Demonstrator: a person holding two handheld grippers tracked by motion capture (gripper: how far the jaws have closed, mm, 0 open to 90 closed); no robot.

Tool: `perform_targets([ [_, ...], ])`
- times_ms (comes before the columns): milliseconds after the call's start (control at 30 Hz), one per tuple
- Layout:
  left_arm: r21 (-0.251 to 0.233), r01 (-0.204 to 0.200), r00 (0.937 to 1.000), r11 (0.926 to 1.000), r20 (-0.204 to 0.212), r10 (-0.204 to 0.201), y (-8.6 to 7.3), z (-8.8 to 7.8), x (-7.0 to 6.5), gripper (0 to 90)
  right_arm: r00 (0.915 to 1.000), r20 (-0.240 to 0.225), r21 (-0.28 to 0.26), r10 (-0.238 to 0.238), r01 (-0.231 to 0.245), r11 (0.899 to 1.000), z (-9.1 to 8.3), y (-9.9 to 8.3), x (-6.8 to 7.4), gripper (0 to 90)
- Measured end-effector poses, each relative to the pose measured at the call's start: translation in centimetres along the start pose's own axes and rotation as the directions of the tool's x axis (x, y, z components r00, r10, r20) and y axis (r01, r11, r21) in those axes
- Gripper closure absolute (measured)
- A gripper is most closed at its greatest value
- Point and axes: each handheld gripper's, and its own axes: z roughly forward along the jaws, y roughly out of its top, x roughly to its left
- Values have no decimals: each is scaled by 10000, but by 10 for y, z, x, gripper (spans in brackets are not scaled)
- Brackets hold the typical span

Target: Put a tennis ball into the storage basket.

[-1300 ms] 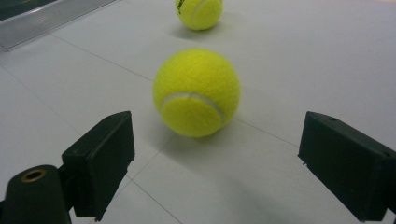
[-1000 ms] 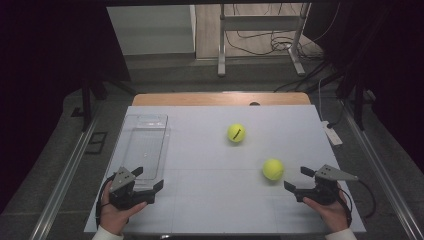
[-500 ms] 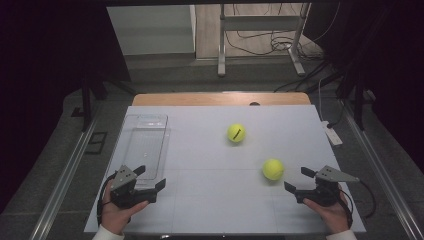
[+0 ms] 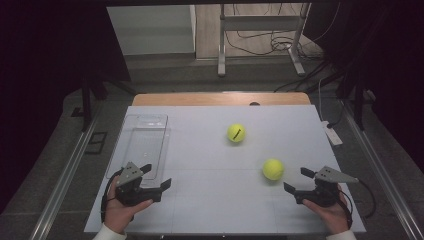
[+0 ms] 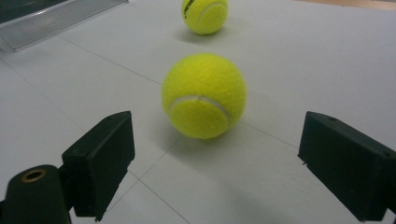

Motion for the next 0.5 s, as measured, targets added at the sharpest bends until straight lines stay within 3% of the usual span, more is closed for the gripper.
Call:
perform_targets([
  [500,72,-217,9995,9997,229,215,13,6,-7,128,9999,-95,-2,-57,57,10000,3,1,1,109],
])
